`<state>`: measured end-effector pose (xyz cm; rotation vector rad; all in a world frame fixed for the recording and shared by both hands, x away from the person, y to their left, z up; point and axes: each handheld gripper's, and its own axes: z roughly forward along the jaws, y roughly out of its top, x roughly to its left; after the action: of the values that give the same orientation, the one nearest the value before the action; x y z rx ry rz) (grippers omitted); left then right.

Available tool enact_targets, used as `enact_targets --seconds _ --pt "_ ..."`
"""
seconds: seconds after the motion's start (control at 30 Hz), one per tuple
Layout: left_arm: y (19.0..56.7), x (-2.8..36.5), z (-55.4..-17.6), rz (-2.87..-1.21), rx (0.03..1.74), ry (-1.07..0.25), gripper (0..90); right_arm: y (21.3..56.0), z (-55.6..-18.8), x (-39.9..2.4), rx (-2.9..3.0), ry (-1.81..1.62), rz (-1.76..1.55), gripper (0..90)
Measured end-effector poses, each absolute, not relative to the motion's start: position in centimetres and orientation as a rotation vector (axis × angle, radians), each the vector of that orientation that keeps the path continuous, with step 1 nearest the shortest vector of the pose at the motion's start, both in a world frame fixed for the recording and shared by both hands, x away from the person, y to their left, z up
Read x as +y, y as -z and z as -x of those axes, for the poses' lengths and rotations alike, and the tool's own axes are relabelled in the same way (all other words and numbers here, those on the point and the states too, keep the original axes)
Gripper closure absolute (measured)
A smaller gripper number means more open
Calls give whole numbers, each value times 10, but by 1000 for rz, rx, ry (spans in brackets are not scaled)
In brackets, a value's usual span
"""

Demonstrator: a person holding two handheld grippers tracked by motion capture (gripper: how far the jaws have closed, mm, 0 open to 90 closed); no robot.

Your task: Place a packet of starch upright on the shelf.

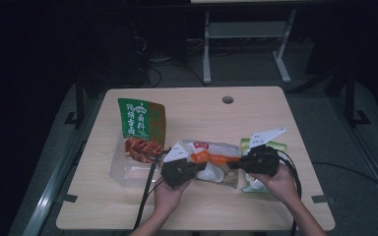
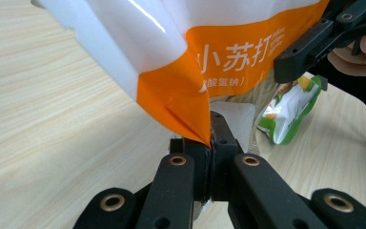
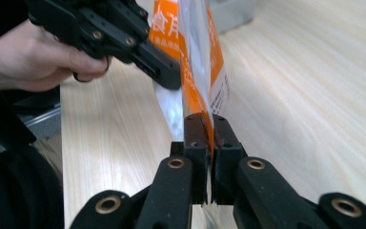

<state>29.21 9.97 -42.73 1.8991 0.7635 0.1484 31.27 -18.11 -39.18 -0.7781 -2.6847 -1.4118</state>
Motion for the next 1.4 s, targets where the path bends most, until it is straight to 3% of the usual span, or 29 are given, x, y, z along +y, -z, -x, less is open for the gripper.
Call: enact_targets --seconds 0.3,0.43,0.53,0.77,0.97,1.4 --pt "427 93 -290 -1938 729 -172 882 392 -312 -168 -2733 1377 750 752" --pt "426 94 -288 -1951 715 -185 863 395 -314 -161 -2744 1351 733 816" --pt "426 97 -287 -1946 734 -162 736 395 -314 -159 -2755 1343 730 895" --pt "418 106 -271 -1956 720 -186 593 391 -312 -164 -2700 1387 749 900" --pt "413 111 -259 -2007 680 -258 545 383 -309 -164 -2730 1385 763 900" --pt "415 124 -250 -2024 673 -256 509 365 -325 -160 -2719 1436 818 900"
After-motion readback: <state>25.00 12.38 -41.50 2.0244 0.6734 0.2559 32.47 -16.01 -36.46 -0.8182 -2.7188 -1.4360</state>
